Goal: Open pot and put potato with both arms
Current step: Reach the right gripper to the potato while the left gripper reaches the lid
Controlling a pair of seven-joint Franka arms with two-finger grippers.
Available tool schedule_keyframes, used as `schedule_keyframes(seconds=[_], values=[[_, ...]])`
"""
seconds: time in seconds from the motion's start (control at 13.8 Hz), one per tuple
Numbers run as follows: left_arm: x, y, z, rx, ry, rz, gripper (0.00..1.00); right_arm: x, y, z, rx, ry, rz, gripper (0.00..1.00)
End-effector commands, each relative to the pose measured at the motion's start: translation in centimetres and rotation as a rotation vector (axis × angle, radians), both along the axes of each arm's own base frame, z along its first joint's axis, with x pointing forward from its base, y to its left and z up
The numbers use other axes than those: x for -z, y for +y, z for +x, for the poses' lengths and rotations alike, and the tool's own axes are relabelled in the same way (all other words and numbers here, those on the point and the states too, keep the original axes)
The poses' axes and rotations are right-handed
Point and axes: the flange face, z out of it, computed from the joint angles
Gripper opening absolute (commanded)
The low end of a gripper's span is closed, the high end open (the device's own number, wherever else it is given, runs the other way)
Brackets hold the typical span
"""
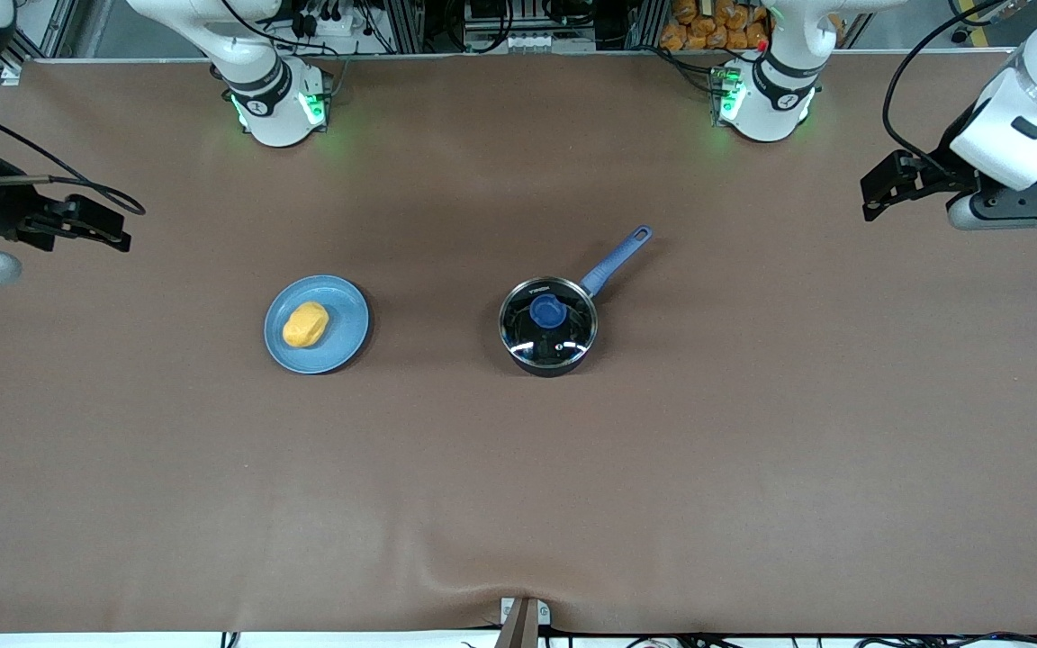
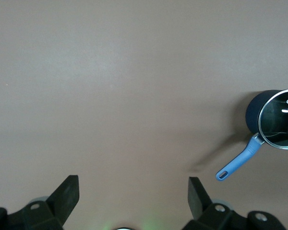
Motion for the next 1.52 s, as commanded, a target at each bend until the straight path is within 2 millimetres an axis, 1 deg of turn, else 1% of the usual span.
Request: schedule_keyframes(seconds=[0.0,0.22,0.29,0.36,0.43,0.58,0.72,0.87,1.01,1.09,1.16,1.3,1.45], values=[[-0.5,0.1,0.4,0.014,-0.009,0.017,1.00,4.7,3.3,-0.2,0.015,0.031,0.011,1.00],[-1.2,-0.3,0.6,0.021,-0.024,0.011,1.00,10.5,6.0,-0.8,0.099,0.073,0.036,1.00],[-1.3,-0.5,1.1,0.024,-0.028,0.007,1.00,12.5,6.9,-1.2,0.125,0.081,0.038,1.00],[-1.1,-1.1,1.3,0.035,-0.026,0.007,1.00,13.9,7.1,-1.4,0.132,0.081,0.038,1.00],[-0.7,-1.3,1.4,0.043,-0.018,0.007,1.00,15.3,7.3,-1.7,0.133,0.089,0.039,1.00],[1.2,-2.0,2.5,0.043,0.007,-0.013,1.00,17.5,7.9,-2.3,0.162,0.114,0.045,1.00],[3.5,-5.8,3.4,0.078,0.011,-0.033,1.00,19.8,8.9,-2.5,0.182,0.113,0.036,1.00],[6.9,-10.3,4.2,0.051,0.035,-0.050,1.00,23.2,9.2,-2.7,0.186,0.113,0.032,1.00],[9.1,-15.6,3.8,0.019,0.026,-0.052,1.00,26.9,9.1,-2.7,0.194,0.140,0.024,1.00],[10.3,-17.9,3.7,-0.014,0.016,-0.059,1.00,28.4,9.1,-2.5,0.203,0.140,0.029,1.00],[11.6,-20.0,3.6,-0.034,0.006,-0.064,1.00,30.4,9.1,-2.6,0.223,0.155,0.042,1.00],[14.3,-24.1,3.2,-0.060,-0.006,-0.075,1.00,33.7,9.2,-2.2,0.243,0.159,0.054,1.00],[17.5,-27.9,2.7,-0.060,-0.026,-0.074,1.00,35.9,9.1,-2.0,0.240,0.155,0.054,1.00]])
